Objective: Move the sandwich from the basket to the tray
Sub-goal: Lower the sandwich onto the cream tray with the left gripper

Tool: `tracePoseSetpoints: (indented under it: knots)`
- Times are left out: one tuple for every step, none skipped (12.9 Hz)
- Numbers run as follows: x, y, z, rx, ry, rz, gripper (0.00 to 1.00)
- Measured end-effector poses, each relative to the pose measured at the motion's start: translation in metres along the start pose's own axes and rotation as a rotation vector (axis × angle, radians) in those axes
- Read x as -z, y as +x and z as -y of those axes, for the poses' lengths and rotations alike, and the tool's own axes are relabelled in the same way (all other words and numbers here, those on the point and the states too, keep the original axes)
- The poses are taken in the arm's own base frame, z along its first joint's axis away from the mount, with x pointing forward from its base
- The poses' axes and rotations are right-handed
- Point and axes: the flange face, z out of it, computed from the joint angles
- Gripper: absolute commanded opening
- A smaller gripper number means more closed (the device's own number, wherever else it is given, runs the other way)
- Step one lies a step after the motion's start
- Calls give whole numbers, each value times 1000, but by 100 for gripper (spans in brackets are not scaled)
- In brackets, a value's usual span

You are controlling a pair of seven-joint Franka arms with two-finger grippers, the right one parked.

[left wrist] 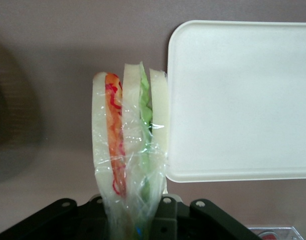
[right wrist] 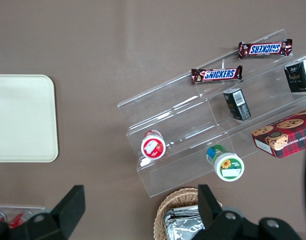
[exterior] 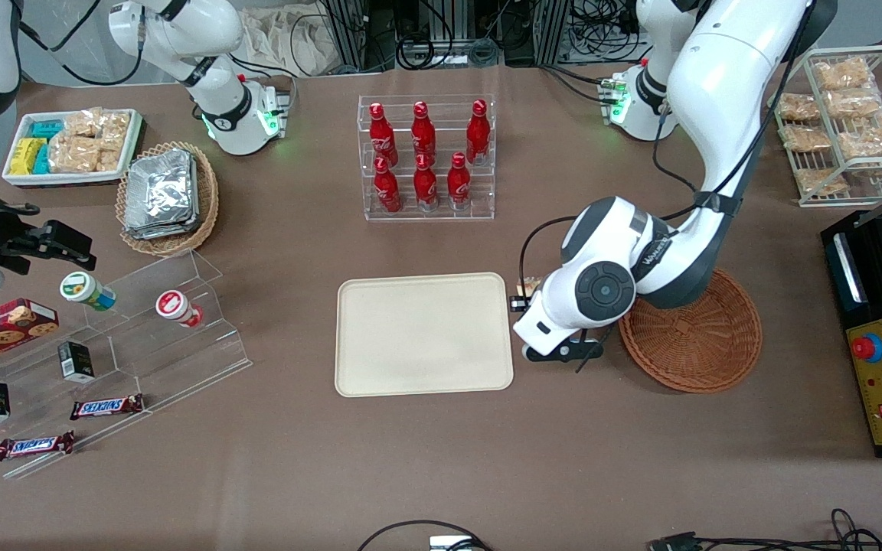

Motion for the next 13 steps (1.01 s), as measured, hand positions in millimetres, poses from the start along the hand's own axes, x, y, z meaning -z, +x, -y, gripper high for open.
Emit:
tracePoseSetpoints:
  knots:
    - [-2, 1, -1, -1, 0, 2, 0]
    - [-3, 0, -3, -3, -1, -1, 0]
    - [-3, -1, -7, -5, -5, -9, 0]
    - [-7, 0, -11, -6, -12, -16, 0]
    - [-15, 2, -15, -10, -18, -19, 0]
    - [-27, 3, -22, -17, -24, -21, 0]
    - [-42, 5, -30, -24, -31, -21, 0]
    - [-59, 7, -37, -30, -37, -18, 0]
    - [-75, 8, -44, -36, -47, -21, 0]
    - [-89, 10, -50, -42, -57, -27, 0]
    - [-100, 11, -55, -47, -67, -37, 0]
    - [-110, 12, -60, -55, -70, -47, 0]
    - [-120, 12, -63, -62, -62, -55, 5]
